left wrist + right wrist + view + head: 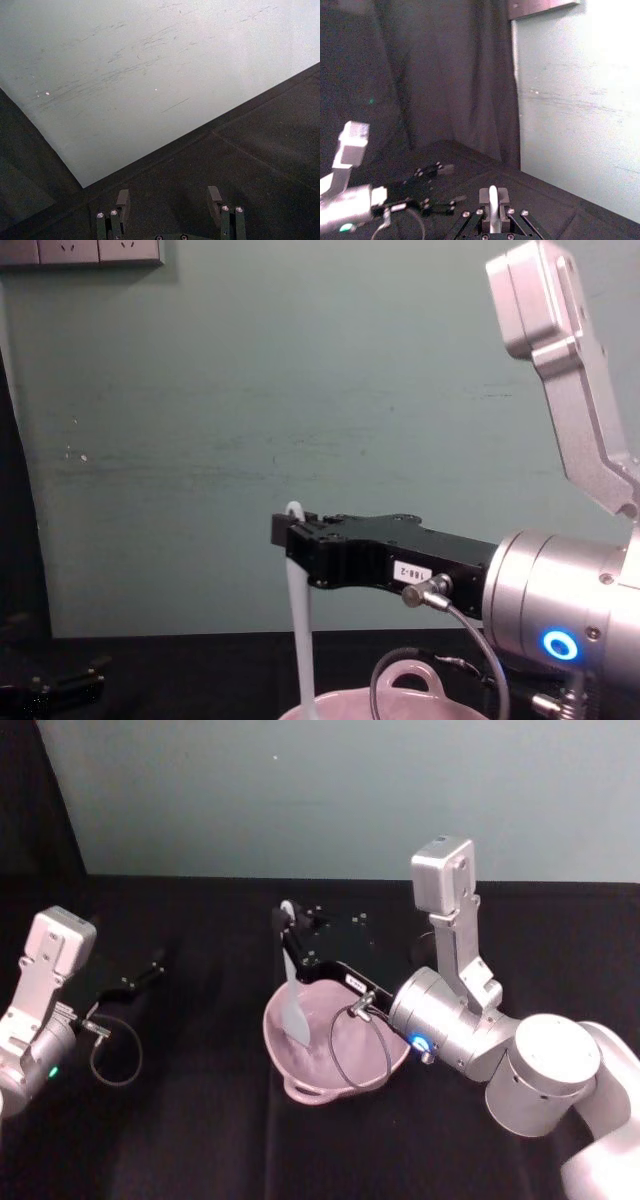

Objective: Use the one hand to pick up the spoon and stir the clear water in the bowl.

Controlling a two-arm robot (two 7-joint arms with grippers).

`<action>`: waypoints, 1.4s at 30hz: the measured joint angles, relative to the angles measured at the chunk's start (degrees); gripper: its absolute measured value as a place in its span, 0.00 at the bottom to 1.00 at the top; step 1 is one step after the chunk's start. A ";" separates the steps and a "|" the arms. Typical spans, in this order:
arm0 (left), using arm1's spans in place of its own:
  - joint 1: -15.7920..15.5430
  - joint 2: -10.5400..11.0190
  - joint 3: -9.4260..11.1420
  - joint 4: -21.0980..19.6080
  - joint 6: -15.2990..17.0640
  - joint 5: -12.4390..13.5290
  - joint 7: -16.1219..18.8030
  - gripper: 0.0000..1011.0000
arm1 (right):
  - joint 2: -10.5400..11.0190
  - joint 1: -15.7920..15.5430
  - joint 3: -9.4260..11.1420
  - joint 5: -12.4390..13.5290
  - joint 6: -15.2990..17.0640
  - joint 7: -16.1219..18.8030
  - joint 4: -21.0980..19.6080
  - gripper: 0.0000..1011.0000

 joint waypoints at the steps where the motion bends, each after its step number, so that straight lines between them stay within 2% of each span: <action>1: 0.00 0.00 0.00 0.00 0.00 0.00 0.00 1.00 | -0.26 0.10 0.19 0.43 -0.17 -0.05 0.47 0.11; 5: 0.00 0.00 0.00 0.00 0.00 0.00 0.00 1.00 | -2.20 0.81 2.35 3.36 -1.14 -1.51 4.35 0.11; 10: 0.00 0.00 0.00 0.00 0.00 0.00 0.00 1.00 | -2.96 1.27 4.43 4.79 -2.14 -3.50 6.84 0.11; 17: 0.00 0.00 0.00 0.00 0.00 0.00 0.00 1.00 | -2.21 0.75 7.85 5.56 -3.44 -5.89 7.38 0.11; 22: 0.00 0.00 0.00 0.00 0.00 0.00 0.00 1.00 | -0.94 -0.16 8.96 5.35 -3.37 -6.55 5.81 0.11; 32: 0.00 0.00 0.00 0.00 0.00 0.00 0.00 1.00 | 2.25 -2.85 8.52 2.42 -1.14 -6.63 0.15 0.11; 36: 0.00 0.00 0.00 0.00 0.00 0.00 0.00 1.00 | 3.59 -3.84 7.18 0.67 -0.01 -5.72 -2.74 0.11; 42: 0.00 0.00 0.00 0.00 0.00 0.00 0.00 1.00 | 4.43 -4.94 4.71 -0.97 1.09 -4.09 -6.03 0.11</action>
